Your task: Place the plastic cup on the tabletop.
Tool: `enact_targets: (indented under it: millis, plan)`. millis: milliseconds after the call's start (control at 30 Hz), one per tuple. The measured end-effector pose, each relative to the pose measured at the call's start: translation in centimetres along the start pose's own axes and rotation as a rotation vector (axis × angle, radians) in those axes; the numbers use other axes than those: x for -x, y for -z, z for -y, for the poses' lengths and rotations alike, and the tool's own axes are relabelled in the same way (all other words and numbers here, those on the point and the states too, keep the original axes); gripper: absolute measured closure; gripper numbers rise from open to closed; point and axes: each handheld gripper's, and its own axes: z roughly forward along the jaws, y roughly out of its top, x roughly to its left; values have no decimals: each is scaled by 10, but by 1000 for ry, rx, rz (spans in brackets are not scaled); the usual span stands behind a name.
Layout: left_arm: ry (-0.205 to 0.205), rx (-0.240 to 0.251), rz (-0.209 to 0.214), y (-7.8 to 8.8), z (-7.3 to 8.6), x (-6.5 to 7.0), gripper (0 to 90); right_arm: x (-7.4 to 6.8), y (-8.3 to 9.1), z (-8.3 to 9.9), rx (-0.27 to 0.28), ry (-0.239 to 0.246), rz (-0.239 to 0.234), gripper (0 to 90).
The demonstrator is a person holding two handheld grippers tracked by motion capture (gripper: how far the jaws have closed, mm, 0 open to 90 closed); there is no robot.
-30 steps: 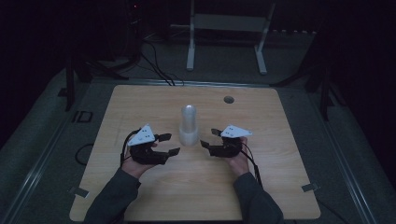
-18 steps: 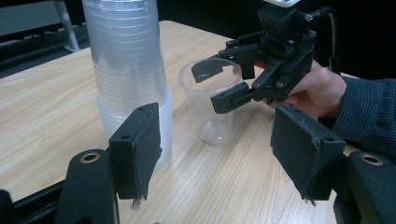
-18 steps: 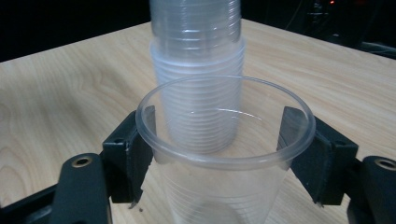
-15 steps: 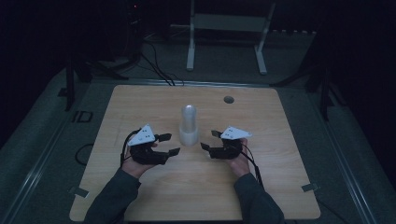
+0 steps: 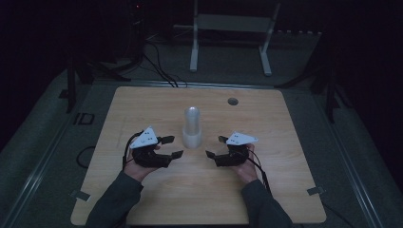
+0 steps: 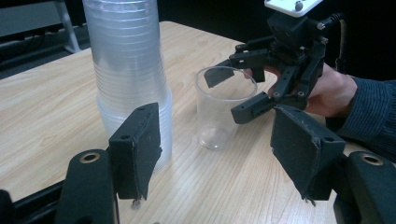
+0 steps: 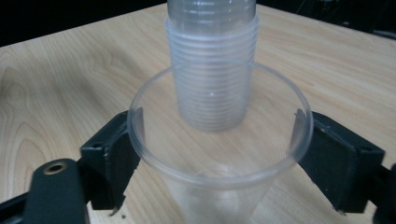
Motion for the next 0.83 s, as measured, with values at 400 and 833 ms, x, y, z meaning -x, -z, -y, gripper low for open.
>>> enact_targets:
  millis: [400, 833]
  plan:
    - [1, 2, -2, 1, 0, 0, 332, -4, 6, 6, -29, -2, 2, 128]
    - [-1, 4, -5, 1, 0, -1, 332, -5, 19, 17, -53, -12, 9, 124]
